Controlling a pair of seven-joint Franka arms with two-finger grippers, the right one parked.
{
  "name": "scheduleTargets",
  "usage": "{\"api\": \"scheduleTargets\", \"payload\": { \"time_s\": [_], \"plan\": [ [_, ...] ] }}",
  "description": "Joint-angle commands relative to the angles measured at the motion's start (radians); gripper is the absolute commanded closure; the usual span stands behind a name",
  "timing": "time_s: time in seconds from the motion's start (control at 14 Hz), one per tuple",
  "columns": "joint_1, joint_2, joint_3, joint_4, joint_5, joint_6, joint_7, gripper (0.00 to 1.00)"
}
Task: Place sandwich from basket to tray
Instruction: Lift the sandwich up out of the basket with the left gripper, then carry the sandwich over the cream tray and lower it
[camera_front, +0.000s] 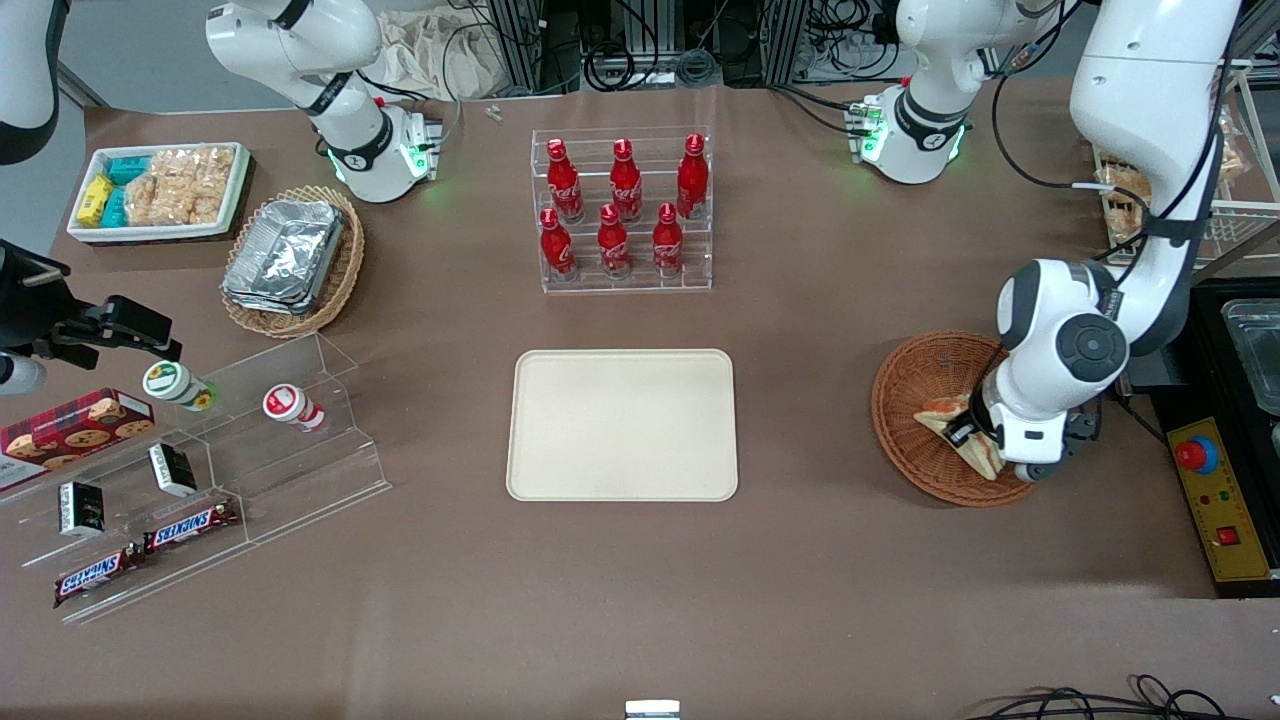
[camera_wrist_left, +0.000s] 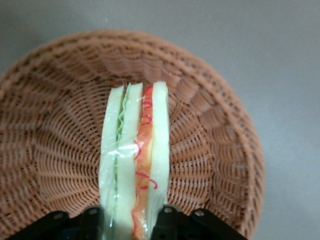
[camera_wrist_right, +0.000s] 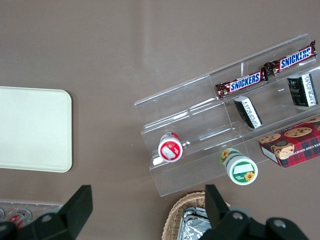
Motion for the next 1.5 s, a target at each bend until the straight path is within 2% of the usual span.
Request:
{"api": "scheduleTargets", "payload": {
  "time_s": [0.0,0.14,0.36,0.5,0.57,0.79,0.93,1.29,1.43],
  "plan": [
    [-0.003,-0.048,-0.016,0.131,0.005,-0.214,-0.028,1.0],
    [-0.003,-0.045,-0.057,0.289,-0.009,-0.396,-0.028,1.0],
    [-0.003,-0.03,-0.088,0.551,-0.087,-0.66,0.027,1.0],
    [-0.003,-0.03,-0.129,0.633,-0.125,-0.742,0.207,1.0],
    [-0.005,-0.03,-0.152,0.647,-0.144,-0.761,0.237,1.0],
    [-0.008,-0.029,-0.261,0.629,-0.205,-0.768,0.226,1.0],
    [-0.032,0.005,-0.344,0.607,-0.19,-0.746,0.197,1.0],
    [-0.169,0.195,-0.36,0.606,-0.187,-0.557,0.197,1.0],
    [-0.248,0.266,-0.358,0.609,-0.141,-0.458,0.19,1.0]
  ]
}}
